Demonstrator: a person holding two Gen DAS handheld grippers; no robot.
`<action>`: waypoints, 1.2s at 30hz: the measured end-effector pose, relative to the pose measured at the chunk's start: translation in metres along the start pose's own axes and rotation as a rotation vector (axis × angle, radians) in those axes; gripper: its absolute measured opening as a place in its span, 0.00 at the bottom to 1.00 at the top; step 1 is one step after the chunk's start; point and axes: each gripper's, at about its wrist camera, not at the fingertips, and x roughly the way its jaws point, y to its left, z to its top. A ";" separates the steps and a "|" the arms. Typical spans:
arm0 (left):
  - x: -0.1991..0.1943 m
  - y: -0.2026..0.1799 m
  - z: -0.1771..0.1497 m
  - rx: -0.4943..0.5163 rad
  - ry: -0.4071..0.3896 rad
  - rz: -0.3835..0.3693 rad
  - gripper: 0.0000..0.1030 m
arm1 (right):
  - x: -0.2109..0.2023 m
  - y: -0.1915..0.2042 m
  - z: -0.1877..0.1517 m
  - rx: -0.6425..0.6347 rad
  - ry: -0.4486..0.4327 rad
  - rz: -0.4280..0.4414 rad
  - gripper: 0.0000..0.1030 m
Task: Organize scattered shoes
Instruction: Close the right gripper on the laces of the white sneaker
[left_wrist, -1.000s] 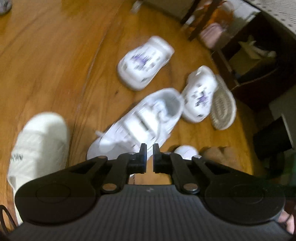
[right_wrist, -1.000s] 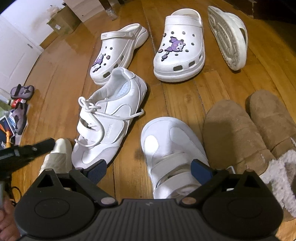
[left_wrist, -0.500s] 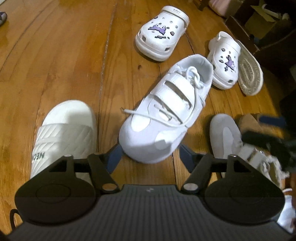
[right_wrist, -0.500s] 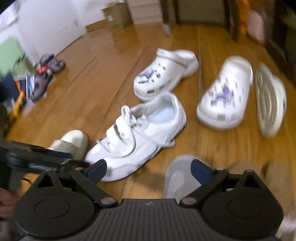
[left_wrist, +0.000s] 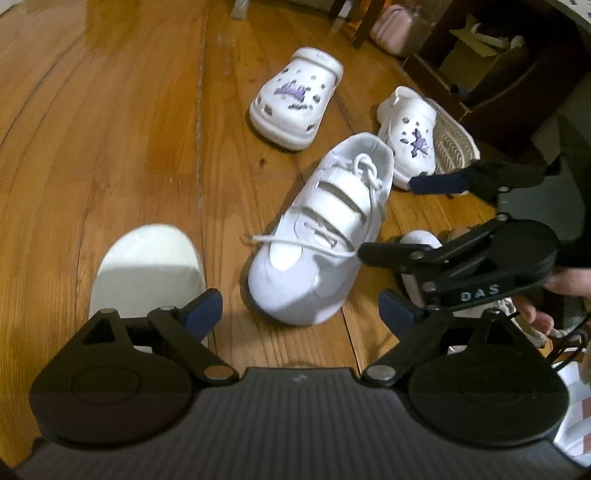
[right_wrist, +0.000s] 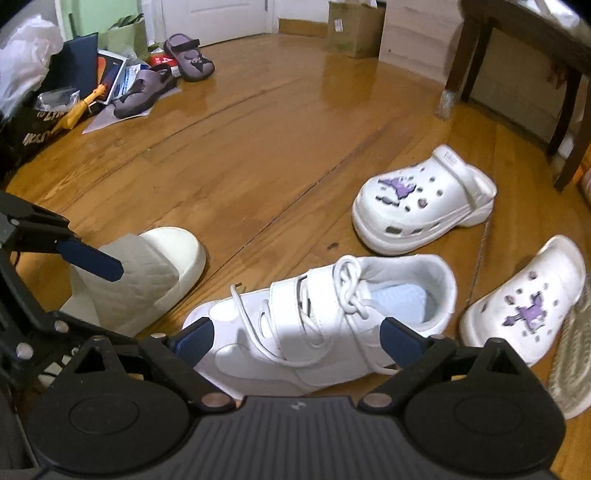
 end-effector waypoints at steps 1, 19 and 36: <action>0.001 0.000 0.000 -0.005 -0.008 -0.003 0.89 | 0.003 -0.004 0.002 0.016 0.002 0.003 0.92; 0.006 0.028 0.001 -0.243 0.003 -0.074 0.96 | 0.049 -0.028 0.018 0.041 0.107 -0.003 0.63; 0.016 -0.010 -0.006 -0.014 0.026 -0.071 0.96 | 0.058 -0.048 0.011 0.304 0.181 0.245 0.45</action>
